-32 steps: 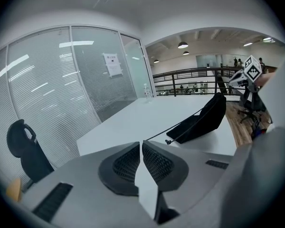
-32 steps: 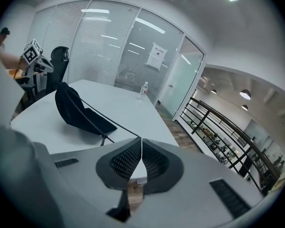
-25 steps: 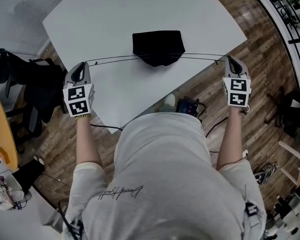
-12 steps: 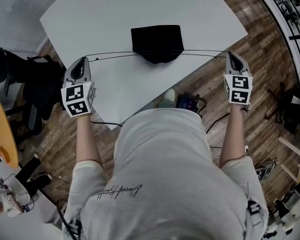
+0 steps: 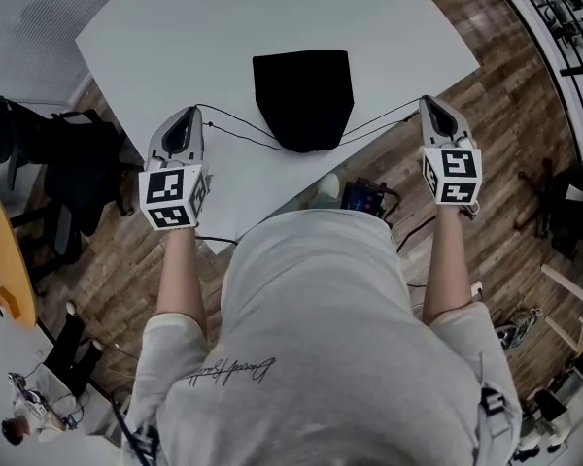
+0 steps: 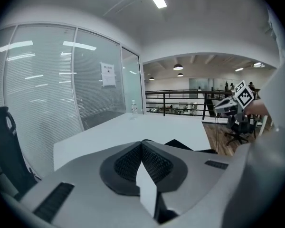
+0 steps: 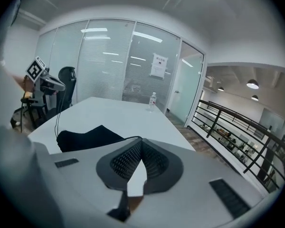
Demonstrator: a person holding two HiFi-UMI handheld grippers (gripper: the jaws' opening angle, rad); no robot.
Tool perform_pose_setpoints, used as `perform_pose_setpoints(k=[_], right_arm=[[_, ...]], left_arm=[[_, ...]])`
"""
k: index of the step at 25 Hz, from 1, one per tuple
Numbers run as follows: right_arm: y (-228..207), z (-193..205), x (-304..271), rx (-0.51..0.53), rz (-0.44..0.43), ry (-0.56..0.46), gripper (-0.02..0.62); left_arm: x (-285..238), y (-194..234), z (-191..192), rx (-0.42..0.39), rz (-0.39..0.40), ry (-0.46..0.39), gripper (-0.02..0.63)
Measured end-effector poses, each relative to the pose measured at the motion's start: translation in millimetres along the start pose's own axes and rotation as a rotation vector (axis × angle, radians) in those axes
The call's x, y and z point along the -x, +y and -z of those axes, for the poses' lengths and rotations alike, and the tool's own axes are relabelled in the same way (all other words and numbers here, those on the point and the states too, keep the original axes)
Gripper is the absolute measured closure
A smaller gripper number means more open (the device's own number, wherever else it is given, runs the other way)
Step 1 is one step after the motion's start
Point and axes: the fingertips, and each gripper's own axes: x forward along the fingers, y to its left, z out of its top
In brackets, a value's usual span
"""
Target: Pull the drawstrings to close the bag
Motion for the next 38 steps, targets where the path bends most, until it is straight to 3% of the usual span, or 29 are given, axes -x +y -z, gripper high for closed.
perform_pose_setpoints(k=[5, 10, 14, 19, 26, 38], right_arm=[[31.2, -19.3, -2.9, -0.100, -0.117, -0.084, 0.571], [67.3, -38.0, -1.2, -0.128, -0.215, -0.120, 0.571], [93.8, -58.2, 2.9, -0.137, -0.282, -0.159, 0.571], [119.1, -75.7, 7.4, -0.114, -0.345, -0.188, 0.571], [129.0, -76.7, 9.9, -0.099, -0.371, -0.189, 0.571], [132.0, -65.1, 7.5, -0.136, -0.408, -0.154, 0.572]], left_arm=[[-5.4, -28.2, 1.0, 0.129, 0.083, -0.032, 0.592], [-5.1, -53.3, -5.8, 0.133, 0.112, -0.062, 0.592], [-3.1, -65.3, -22.0, 0.182, 0.116, -0.126, 0.592], [-4.5, -83.3, -32.0, 0.162, 0.150, -0.152, 0.592], [-1.9, -91.9, -30.3, 0.124, 0.176, -0.145, 0.592], [1.7, -95.3, -28.8, 0.140, 0.187, -0.141, 0.592]])
